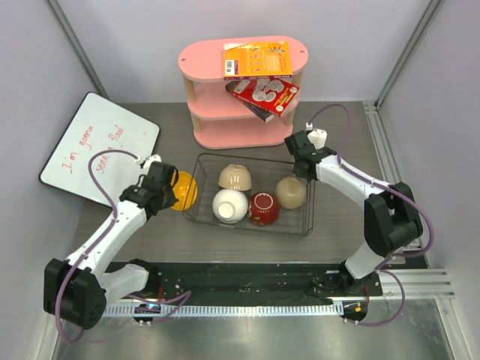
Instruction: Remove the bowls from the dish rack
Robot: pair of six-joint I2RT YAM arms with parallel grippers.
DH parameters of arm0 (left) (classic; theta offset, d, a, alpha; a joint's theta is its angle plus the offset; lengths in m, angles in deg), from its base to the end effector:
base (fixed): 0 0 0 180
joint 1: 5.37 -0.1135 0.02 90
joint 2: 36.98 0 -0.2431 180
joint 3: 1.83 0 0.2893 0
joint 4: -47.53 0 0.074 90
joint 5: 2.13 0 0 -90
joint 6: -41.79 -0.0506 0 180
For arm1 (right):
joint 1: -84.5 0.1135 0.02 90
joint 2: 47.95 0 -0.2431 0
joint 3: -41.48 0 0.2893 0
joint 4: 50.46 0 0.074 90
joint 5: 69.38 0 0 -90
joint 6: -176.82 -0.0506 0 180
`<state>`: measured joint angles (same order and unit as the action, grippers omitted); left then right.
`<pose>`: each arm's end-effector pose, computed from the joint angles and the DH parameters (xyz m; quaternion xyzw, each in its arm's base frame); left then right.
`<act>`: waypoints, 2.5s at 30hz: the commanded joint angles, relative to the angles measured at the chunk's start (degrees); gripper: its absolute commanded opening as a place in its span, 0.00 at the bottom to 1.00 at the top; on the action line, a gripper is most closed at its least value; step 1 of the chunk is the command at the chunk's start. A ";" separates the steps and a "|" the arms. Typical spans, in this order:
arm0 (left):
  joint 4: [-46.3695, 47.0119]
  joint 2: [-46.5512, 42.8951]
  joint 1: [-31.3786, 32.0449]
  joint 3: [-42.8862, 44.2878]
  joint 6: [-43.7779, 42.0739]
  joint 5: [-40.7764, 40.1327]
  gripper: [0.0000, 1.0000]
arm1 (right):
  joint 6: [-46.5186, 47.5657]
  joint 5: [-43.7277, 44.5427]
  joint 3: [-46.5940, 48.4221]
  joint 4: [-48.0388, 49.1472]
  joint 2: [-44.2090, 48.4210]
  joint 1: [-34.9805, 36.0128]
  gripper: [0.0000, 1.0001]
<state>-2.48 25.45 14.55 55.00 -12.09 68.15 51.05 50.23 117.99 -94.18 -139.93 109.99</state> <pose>0.2541 -0.0739 0.2004 -0.1827 0.9247 0.0076 0.3340 0.3426 0.1357 0.1779 0.1511 0.9222 -0.0811 0.3465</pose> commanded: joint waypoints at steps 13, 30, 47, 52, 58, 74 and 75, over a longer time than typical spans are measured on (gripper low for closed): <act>5.61 1.98 1.52 -1.09 0.18 -1.62 0.00 | 6.94 -4.09 8.42 5.03 -5.84 -4.14 0.01; -0.36 16.14 -2.08 6.73 2.64 -4.09 0.46 | 7.29 -15.63 7.45 2.22 20.70 -4.14 0.43; 0.51 21.76 -5.33 12.35 -1.66 -6.90 0.52 | 5.01 -20.29 2.27 1.51 26.68 -4.14 0.45; 2.71 25.28 -6.30 12.88 -1.93 -5.59 0.36 | 5.18 -19.50 1.21 1.34 27.47 -4.14 0.45; 4.47 28.44 -8.14 13.40 -1.58 -2.78 0.16 | 4.74 -20.64 0.33 1.69 26.60 -4.14 0.45; -1.85 16.06 -8.06 15.95 -4.47 -8.13 0.42 | 4.65 -23.27 -3.10 1.78 27.91 -4.14 0.45; -2.82 15.44 -8.14 17.35 -4.83 -7.27 0.42 | 4.57 -23.71 -3.10 1.78 28.17 -4.14 0.45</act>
<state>-2.72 44.42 6.60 68.01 -14.97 62.70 56.29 28.46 115.50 -93.35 -113.53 105.86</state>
